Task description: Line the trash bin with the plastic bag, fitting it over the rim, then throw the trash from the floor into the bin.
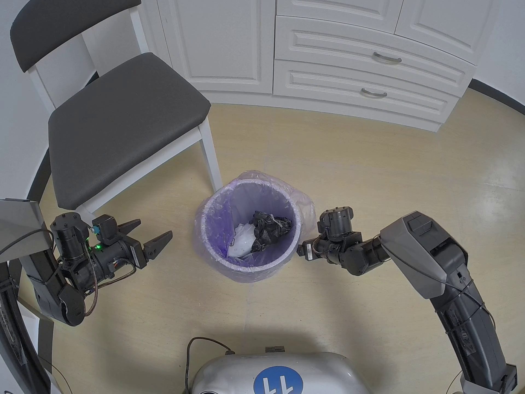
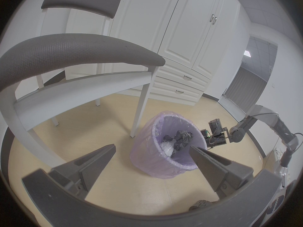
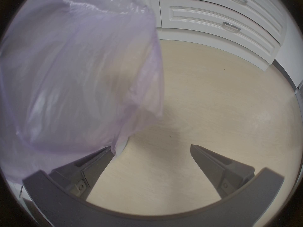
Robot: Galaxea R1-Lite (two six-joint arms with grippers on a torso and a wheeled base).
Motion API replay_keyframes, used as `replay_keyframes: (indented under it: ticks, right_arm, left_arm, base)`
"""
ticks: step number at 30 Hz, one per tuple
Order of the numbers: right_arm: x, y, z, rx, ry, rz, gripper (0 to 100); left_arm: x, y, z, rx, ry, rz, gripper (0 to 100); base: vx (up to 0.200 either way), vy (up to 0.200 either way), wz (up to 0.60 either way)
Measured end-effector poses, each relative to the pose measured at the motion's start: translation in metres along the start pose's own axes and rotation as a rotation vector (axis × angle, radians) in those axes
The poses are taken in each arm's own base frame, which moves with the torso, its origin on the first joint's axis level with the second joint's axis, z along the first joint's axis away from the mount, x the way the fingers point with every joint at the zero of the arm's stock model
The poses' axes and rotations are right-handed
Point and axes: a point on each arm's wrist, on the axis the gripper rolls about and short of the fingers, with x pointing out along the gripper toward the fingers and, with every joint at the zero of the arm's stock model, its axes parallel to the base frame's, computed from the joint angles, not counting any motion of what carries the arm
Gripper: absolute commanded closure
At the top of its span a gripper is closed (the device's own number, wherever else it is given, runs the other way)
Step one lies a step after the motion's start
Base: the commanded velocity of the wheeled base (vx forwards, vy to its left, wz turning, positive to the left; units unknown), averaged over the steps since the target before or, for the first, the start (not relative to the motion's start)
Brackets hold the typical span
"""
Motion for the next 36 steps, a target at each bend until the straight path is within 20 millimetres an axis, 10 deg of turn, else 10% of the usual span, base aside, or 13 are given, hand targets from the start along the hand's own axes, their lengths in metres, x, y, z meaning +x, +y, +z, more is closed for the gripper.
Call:
replay_keyframes:
  ticks: [19,28,36]
  right_arm:
    - [-0.120,-0.049,0.032,0.085,-0.099,-0.017,0]
    - [-0.085,-0.041,0.070,0.195,-0.310,0.012,0]
    - [-0.022,-0.027,0.039,0.232,-0.291,0.030,0]
  left_arm:
    - [-0.004,-0.004,-0.004,-0.005,0.021,-0.004,0]
    - [-0.005,-0.005,-0.006,-0.008,0.030,-0.003,0]
    - [-0.004,-0.005,-0.009,-0.010,0.041,-0.003,0]
  base:
    - [0.000,0.000,0.00]
    - [0.000,0.000,0.00]
    - [0.000,0.000,0.00]
